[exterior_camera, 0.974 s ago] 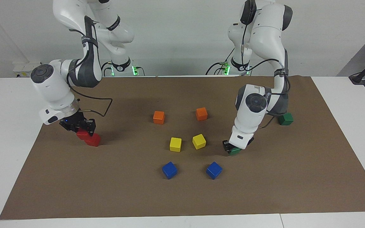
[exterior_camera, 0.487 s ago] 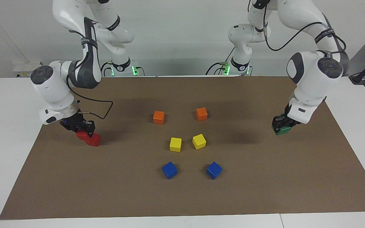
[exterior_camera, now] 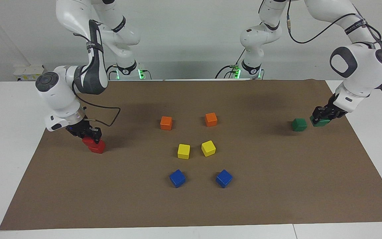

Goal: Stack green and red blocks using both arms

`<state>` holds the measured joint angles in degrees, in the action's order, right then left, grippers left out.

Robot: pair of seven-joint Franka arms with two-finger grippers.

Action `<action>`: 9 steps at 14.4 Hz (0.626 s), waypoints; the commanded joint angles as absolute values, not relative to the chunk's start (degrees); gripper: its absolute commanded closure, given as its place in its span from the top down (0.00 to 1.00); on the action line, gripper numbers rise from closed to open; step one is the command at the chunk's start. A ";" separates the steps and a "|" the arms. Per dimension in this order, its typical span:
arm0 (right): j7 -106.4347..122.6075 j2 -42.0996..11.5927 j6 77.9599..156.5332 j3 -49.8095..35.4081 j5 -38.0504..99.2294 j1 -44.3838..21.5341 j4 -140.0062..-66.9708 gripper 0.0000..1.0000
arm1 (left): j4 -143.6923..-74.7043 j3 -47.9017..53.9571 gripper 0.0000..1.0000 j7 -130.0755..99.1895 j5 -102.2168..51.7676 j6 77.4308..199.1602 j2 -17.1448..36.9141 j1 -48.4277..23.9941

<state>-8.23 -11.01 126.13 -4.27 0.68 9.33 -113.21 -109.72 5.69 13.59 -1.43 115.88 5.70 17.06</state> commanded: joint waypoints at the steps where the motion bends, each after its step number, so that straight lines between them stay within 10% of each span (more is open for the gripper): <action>1: -9.75 -10.37 127.44 -4.66 -0.17 10.10 -114.79 0.00 | -120.73 6.15 0.00 15.12 -2.55 125.38 0.45 17.75; 9: -9.67 -10.90 128.93 -4.66 -2.37 11.07 -115.49 0.00 | -128.31 6.06 0.00 15.73 -2.55 133.15 -1.23 17.05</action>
